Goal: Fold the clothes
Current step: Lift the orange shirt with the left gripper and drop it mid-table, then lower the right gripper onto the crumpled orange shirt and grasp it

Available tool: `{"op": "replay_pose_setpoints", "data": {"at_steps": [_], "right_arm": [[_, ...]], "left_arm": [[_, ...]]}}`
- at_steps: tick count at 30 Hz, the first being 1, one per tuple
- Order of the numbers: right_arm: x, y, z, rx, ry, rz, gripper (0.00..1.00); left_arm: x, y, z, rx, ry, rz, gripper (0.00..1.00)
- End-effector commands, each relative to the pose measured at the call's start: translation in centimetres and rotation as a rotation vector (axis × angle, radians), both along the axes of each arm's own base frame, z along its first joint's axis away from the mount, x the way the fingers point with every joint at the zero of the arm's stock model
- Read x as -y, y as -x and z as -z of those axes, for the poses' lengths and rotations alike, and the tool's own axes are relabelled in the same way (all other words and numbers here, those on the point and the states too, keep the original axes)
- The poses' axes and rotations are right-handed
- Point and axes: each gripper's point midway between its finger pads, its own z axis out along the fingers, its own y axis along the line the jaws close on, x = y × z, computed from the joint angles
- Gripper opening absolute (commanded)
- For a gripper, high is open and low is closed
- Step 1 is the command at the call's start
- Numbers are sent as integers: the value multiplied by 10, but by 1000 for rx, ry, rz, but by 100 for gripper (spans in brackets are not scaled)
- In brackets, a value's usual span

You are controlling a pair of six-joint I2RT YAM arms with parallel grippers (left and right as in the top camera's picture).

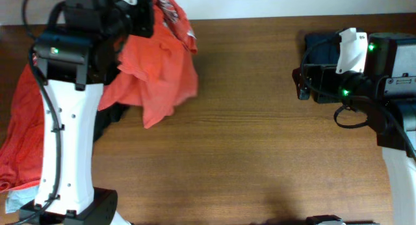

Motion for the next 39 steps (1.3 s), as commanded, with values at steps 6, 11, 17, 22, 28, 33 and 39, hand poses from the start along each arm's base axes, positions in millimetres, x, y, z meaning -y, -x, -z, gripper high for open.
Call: {"op": "replay_pose_setpoints", "data": {"at_steps": [6, 11, 17, 22, 28, 33, 39], "right_arm": [[7, 0, -12, 38, 14, 32, 99], [19, -1, -12, 35, 6, 72, 99], [45, 3, -7, 5, -28, 155, 99], [55, 4, -6, -3, -44, 183, 99], [56, -1, 1, -26, -46, 183, 99], [46, -9, 15, -78, -73, 118, 99], [30, -27, 43, -174, -155, 21, 99]], "left_arm": [[56, 30, -25, 56, 41, 152, 1], [97, 40, -28, 71, 63, 260, 1], [120, 41, -13, 37, 54, 304, 1], [124, 33, 6, -12, 37, 304, 33], [122, 28, 15, -31, 18, 283, 57], [105, 22, 20, -35, -41, 194, 67], [71, 27, 52, -173, -111, 119, 71]]}}
